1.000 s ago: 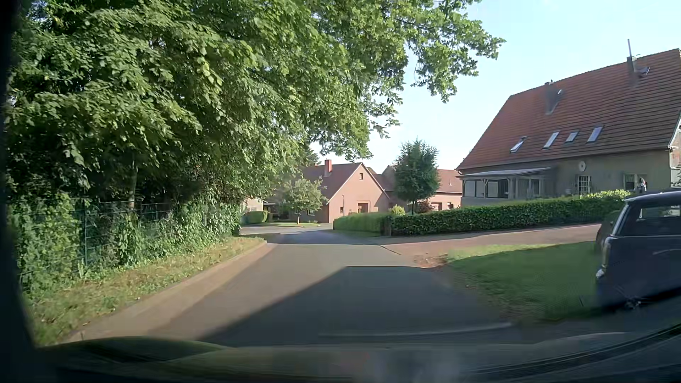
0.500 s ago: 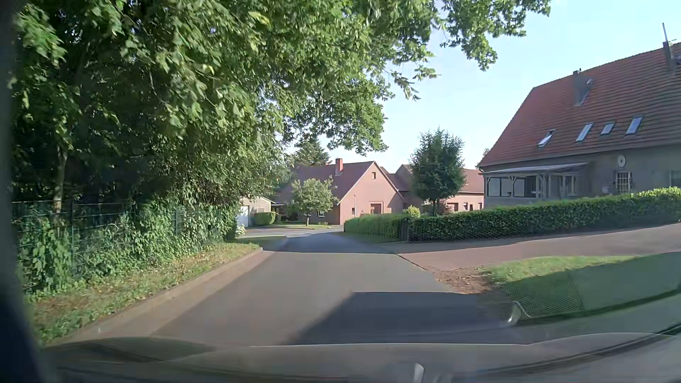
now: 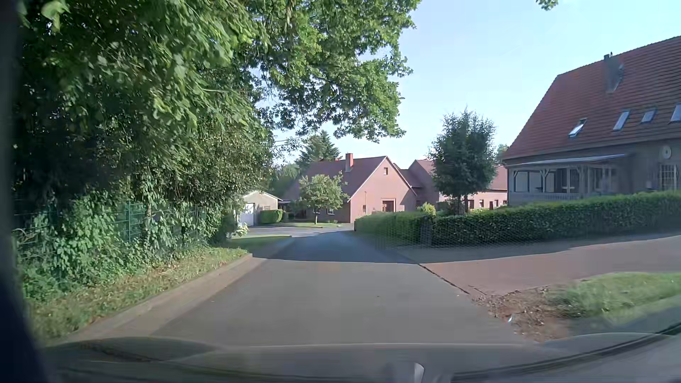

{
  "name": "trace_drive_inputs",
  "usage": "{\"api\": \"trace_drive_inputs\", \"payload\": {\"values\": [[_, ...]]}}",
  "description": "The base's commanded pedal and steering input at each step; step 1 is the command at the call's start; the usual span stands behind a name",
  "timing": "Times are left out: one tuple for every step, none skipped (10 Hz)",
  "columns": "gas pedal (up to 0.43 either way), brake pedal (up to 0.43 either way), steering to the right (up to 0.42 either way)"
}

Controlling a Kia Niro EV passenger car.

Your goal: Follow the waypoints while adhering to traffic rules and regulations

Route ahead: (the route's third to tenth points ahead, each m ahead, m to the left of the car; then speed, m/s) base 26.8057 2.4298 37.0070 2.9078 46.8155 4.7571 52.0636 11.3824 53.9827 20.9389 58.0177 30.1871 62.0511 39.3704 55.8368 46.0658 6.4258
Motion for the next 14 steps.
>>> {"api": "trace_drive_inputs", "payload": {"values": [[0.087,0.006,-0.031],[0.087,0.006,-0.03],[0.087,0.006,-0.029],[0.087,0.006,-0.027],[0.087,0.006,-0.025],[0.087,0.006,-0.025],[0.087,0.006,-0.025],[0.087,0.006,-0.025],[0.087,0.006,-0.025],[0.087,0.006,-0.024],[0.087,0.006,-0.024],[0.087,0.006,-0.023],[0.087,0.006,-0.02],[0.087,0.006,-0.02]]}}
